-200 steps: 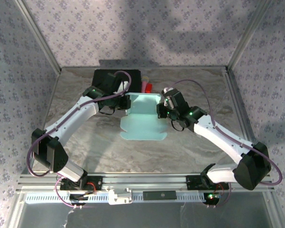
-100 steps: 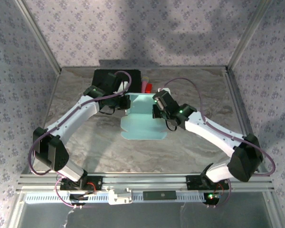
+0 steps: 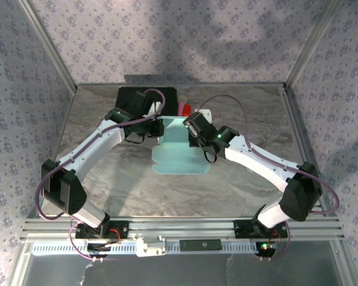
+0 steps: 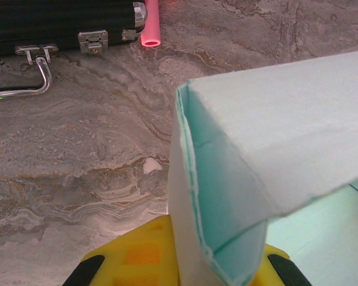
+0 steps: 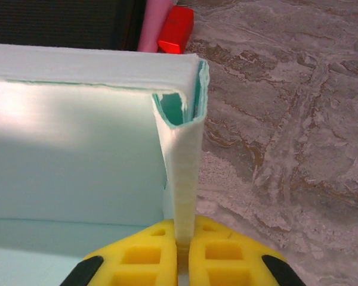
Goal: Fold the paper box
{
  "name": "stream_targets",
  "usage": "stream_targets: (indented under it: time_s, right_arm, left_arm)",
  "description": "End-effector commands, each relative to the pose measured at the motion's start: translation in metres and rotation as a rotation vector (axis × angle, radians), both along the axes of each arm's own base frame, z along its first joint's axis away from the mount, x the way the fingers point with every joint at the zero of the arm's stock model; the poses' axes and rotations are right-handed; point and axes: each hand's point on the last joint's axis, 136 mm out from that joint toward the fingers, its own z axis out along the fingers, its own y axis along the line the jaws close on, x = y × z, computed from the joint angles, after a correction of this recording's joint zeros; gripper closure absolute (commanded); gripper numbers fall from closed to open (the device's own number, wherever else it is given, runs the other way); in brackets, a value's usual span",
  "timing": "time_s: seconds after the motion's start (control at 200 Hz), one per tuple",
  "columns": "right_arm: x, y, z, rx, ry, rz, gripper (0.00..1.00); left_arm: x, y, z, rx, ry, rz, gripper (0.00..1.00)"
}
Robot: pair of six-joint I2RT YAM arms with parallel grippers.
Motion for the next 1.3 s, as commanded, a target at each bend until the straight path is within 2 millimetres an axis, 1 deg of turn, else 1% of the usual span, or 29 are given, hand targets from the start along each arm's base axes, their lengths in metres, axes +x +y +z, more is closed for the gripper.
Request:
stream_targets:
  time_s: [0.0, 0.075, 0.11, 0.225, 0.345, 0.355, 0.38, 0.57, 0.705, 0.785, 0.934, 0.969, 1.004, 1.014, 1.034, 1.074, 1.184, 1.194, 1.234, 1.294]
  right_arm:
    - [-0.014, 0.011, -0.022, 0.005, 0.091, 0.09, 0.87]
    - [-0.016, 0.01, -0.029, -0.002, 0.107, 0.098, 0.86]
    - [-0.014, 0.013, -0.029, 0.014, 0.093, 0.1, 0.85]
    - [-0.015, 0.011, -0.034, 0.007, 0.1, 0.097, 0.85]
    - [-0.015, 0.013, -0.031, 0.029, 0.096, 0.114, 0.83]
    - [-0.019, 0.009, -0.04, 0.012, 0.115, 0.114, 0.83]
    - [-0.02, 0.008, -0.044, 0.006, 0.121, 0.116, 0.83]
    - [-0.023, 0.002, -0.043, 0.029, 0.12, 0.122, 0.81]
    - [-0.023, -0.001, -0.042, 0.031, 0.11, 0.116, 0.86]
    - [-0.019, -0.002, -0.039, 0.034, 0.1, 0.112, 0.85]
    - [-0.008, -0.004, -0.025, 0.042, 0.076, 0.101, 0.85]
    - [-0.005, -0.004, -0.022, 0.042, 0.073, 0.1, 0.87]
    - [-0.005, -0.005, -0.027, 0.031, 0.088, 0.101, 0.92]
    - [-0.002, -0.002, -0.017, 0.046, 0.071, 0.101, 0.93]
    - [0.001, -0.001, -0.014, 0.049, 0.067, 0.101, 0.96]
    - [0.003, -0.001, -0.015, 0.043, 0.074, 0.103, 1.0]
    - [0.008, -0.001, -0.017, -0.017, 0.07, 0.085, 1.0]
    - [0.006, -0.004, -0.021, -0.035, 0.083, 0.081, 1.0]
    - [0.006, -0.008, -0.023, -0.064, 0.084, 0.055, 1.0]
    - [0.008, -0.014, -0.022, -0.105, 0.066, 0.004, 1.0]
  left_arm:
    - [0.004, -0.031, 0.056, -0.19, -0.11, -0.064, 1.0]
    - [0.004, -0.031, 0.056, -0.193, -0.109, -0.064, 1.0]
    - [0.005, -0.03, 0.056, -0.192, -0.108, -0.063, 1.0]
    - [0.006, -0.029, 0.057, -0.196, -0.107, -0.058, 1.0]
    - [0.008, -0.027, 0.057, -0.199, -0.108, -0.051, 1.0]
    - [0.008, -0.026, 0.056, -0.198, -0.107, -0.051, 1.0]
    - [0.008, -0.025, 0.056, -0.199, -0.107, -0.048, 1.0]
    - [0.01, -0.022, 0.054, -0.199, -0.102, -0.04, 1.0]
    - [0.01, -0.024, 0.055, -0.206, -0.099, -0.045, 1.0]
    - [0.009, -0.026, 0.054, -0.208, -0.096, -0.049, 1.0]
    - [0.007, -0.027, 0.053, -0.196, -0.096, -0.062, 1.0]
    - [0.007, -0.027, 0.054, -0.195, -0.098, -0.064, 1.0]
    - [0.006, -0.027, 0.053, -0.193, -0.099, -0.064, 1.0]
    - [0.006, -0.027, 0.054, -0.194, -0.1, -0.063, 1.0]
    - [0.006, -0.028, 0.054, -0.194, -0.101, -0.067, 1.0]
    - [0.005, -0.029, 0.055, -0.195, -0.105, -0.07, 1.0]
    - [0.003, -0.031, 0.058, -0.198, -0.111, -0.076, 1.0]
    - [0.003, -0.031, 0.058, -0.199, -0.112, -0.077, 1.0]
    - [0.003, -0.032, 0.058, -0.2, -0.11, -0.077, 1.0]
    - [0.003, -0.034, 0.058, -0.198, -0.109, -0.075, 1.0]
